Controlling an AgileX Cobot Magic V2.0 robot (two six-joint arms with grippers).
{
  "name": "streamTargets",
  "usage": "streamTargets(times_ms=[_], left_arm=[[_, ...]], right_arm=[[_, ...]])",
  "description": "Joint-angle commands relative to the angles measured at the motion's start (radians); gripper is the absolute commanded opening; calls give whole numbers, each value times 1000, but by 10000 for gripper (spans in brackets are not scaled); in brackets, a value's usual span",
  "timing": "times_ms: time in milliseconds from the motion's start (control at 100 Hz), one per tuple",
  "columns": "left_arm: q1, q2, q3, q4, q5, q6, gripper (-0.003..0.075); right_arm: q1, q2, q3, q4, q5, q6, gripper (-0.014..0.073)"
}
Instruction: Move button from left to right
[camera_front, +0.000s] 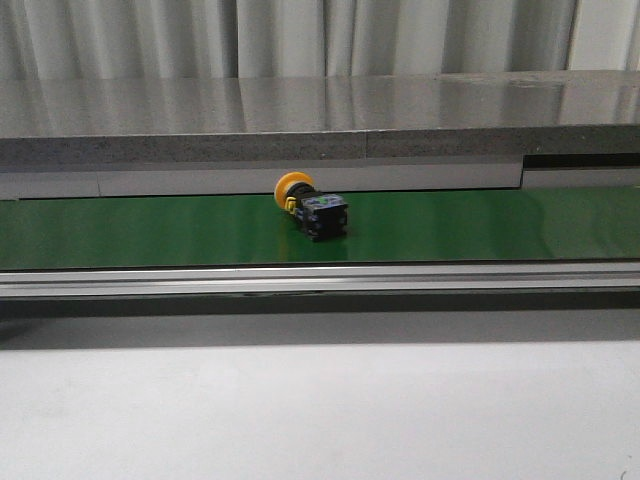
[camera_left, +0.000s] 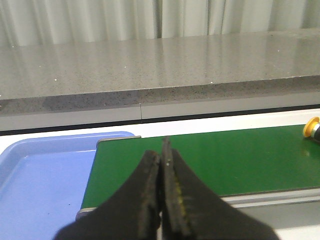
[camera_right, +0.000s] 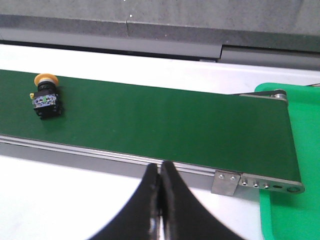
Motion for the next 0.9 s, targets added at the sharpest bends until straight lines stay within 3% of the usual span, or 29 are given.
streamTargets(times_ms=[0,270,370,540,630,890], left_arm=[[-9,11,-29,-11,-68,1,-19],[-9,11,-29,-11,-68,1,-19],[-9,11,-29,-11,-68,1,-19],[-9,11,-29,-11,-68,1,-19],[-9,11,-29,-11,-68,1,-19],[-9,11,-29,-11,-68,1,-19]], right_arm=[[-2,90,-75,4,-44,-5,-67],[-2,233,-89,15,-46,-5,-43],[-2,259,-89,33,-43,-5,83],[-2,271,-89,49,-50,-5,484],[-2,275,-89,52,-58,-5,625],[-2,314,-103,60,-114,-6,655]])
